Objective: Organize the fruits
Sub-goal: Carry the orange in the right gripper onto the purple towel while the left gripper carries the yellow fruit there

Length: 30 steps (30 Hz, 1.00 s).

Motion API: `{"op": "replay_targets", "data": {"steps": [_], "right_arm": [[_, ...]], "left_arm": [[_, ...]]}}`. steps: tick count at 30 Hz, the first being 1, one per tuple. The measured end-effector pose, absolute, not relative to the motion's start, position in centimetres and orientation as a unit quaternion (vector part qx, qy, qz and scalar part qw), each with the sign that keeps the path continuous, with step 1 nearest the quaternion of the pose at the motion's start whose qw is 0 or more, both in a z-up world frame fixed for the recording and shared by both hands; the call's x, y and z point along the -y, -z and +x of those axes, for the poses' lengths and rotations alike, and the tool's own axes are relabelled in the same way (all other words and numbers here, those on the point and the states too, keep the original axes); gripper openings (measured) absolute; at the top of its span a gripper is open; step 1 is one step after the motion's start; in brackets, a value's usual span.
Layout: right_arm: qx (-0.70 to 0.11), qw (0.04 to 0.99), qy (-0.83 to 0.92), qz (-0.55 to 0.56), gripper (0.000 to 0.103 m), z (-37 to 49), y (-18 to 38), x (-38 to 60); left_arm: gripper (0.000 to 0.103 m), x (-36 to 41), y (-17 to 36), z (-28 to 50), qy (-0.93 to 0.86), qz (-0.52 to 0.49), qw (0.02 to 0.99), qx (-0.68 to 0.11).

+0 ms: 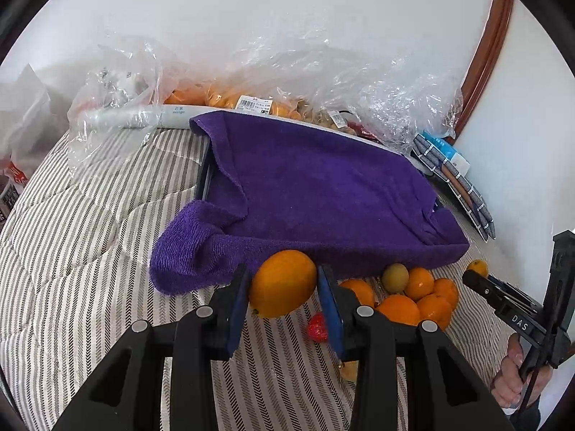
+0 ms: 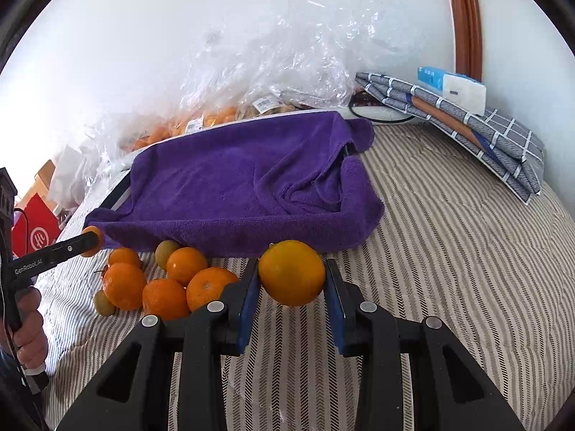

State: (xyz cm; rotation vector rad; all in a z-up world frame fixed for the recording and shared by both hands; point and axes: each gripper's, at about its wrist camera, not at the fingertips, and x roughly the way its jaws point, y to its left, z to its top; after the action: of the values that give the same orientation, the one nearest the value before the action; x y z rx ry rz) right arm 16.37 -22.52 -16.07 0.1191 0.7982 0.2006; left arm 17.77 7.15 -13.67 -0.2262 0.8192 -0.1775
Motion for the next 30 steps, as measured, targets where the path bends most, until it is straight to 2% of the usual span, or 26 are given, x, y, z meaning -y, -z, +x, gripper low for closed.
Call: {"op": "replay_targets", "data": {"steps": [7,16,25,30], "right_arm": [[-0.389,0.914,-0.102,0.050,0.035,14.9,15.7,22.4],[-0.369,0.923,-0.103,0.042,0.035,13.1,12.4,21.6],[-0.331,0.936,-0.108,0.058,0.035,15.7,8.9,20.6],[-0.310,0.944,-0.102,0.051,0.035,18.4,7.5,20.0]], "left_arm": [[0.036,-6.6,12.3,16.7,0.109,-0.101,0.918,-0.369],[0.036,-6.9,9.2,15.2,0.110,-0.113,0.925,-0.346],[0.036,-6.2,4.9,17.0,0.101,-0.126,0.936,-0.312],[0.036,-6.1,4.6,19.7,0.088,-0.144,0.936,-0.308]]}}
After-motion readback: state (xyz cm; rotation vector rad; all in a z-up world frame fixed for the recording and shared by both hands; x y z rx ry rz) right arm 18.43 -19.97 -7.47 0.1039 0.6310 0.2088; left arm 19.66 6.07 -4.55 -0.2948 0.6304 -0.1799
